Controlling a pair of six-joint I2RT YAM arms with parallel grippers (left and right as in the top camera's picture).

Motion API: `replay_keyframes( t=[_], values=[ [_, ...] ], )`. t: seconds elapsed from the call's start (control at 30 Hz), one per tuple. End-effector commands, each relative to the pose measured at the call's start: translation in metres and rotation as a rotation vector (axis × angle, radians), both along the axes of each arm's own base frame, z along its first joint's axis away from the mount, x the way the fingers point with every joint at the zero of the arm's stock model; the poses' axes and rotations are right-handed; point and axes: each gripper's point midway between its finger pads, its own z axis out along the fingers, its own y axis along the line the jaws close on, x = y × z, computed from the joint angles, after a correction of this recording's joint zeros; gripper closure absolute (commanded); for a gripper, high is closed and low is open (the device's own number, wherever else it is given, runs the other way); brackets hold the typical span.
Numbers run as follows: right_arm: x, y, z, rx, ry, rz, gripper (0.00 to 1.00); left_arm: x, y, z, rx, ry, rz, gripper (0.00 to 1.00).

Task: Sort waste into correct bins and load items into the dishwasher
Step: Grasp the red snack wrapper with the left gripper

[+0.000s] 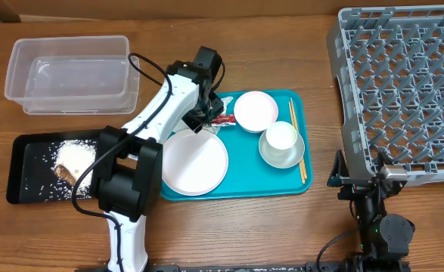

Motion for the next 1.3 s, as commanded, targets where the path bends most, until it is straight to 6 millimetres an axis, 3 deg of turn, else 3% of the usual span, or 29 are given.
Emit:
replay_keyframes(
  t=[0.0, 0.47, 0.73, 0.9, 1.03, 1.13, 1.27],
  values=[
    [0.0, -0.003, -0.001, -0.004, -0.006, -0.013, 0.0, 0.002, 0.013, -0.006, 0.041, 0.003, 0.041, 0.55],
    [0.0, -0.003, -0.001, -0.004, -0.006, -0.013, 0.0, -0.008, 0.01, -0.014, 0.014, 0.044, 0.109, 0.53],
    [0.0, -0.003, -0.001, -0.004, -0.006, -0.013, 0.0, 0.0, 0.014, -0.013, 0.034, 0.006, 0.118, 0.54],
    [0.0, -0.003, -0.001, -0.004, -0.006, -0.013, 0.0, 0.002, 0.014, -0.013, 0.034, 0.001, 0.119, 0.75],
    [0.0, -0.003, -0.001, -0.004, -0.006, -0.013, 0.0, 0.004, 0.014, -0.013, 0.032, -0.008, 0.119, 0.79],
    [0.0, -0.003, -0.001, -0.004, -0.006, -0.013, 0.0, 0.005, 0.016, -0.012, 0.03, -0.008, 0.125, 0.94],
    [0.0, -0.003, -0.001, -0.004, -0.006, -0.013, 0.0, 0.007, 0.02, -0.011, 0.029, -0.011, 0.113, 0.96]
  ],
)
